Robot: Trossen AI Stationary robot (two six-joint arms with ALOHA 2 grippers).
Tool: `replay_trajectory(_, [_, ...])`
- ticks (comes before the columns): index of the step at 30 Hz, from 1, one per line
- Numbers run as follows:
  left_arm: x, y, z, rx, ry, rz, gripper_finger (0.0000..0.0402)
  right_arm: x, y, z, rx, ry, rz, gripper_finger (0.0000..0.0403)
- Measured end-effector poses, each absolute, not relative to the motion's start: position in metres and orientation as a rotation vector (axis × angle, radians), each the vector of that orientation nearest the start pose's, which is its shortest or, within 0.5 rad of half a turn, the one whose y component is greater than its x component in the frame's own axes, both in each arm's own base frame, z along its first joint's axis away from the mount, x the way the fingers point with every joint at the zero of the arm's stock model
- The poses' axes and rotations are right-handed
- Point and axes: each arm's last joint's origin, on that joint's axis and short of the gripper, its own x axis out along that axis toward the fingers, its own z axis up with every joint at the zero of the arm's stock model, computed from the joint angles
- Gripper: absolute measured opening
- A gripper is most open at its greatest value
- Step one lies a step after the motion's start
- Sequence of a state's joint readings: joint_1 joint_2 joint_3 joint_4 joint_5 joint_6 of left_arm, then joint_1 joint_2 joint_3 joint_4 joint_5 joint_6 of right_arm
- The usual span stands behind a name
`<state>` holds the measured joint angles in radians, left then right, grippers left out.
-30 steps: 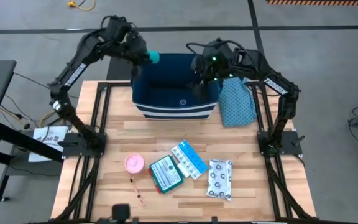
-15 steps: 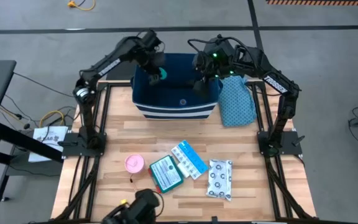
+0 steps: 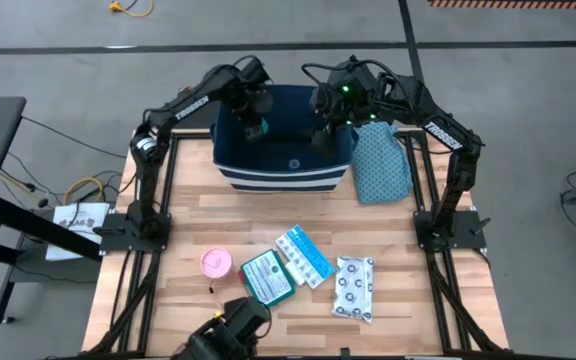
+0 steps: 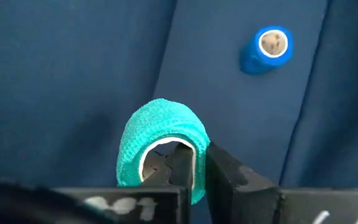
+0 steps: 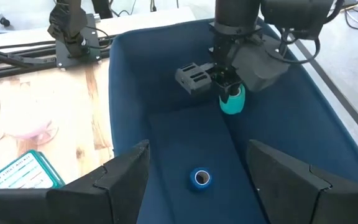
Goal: Pick & place medical supplies in basket/bin
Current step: Put the green bandage into the bin
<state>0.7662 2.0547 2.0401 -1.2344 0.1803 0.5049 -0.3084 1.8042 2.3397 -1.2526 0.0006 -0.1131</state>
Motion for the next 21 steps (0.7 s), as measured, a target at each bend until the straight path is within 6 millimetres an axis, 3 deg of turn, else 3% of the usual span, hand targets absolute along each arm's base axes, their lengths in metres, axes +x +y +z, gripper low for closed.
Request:
replay_trajectory(13, [0.3079, 0.2821, 0.2986, -0.133, 1.247, 0.202, 0.0009, 0.3183, -0.1013, 0.4734, 0.003, 0.727, -0.254, 0.026])
replay_trajectory(21, [0.3076, 0.2817, 0.2985, -0.131, 1.25, 0.195, 0.0042, 0.3184, -0.1013, 0.4733, 0.011, 0.726, -0.257, 0.026])
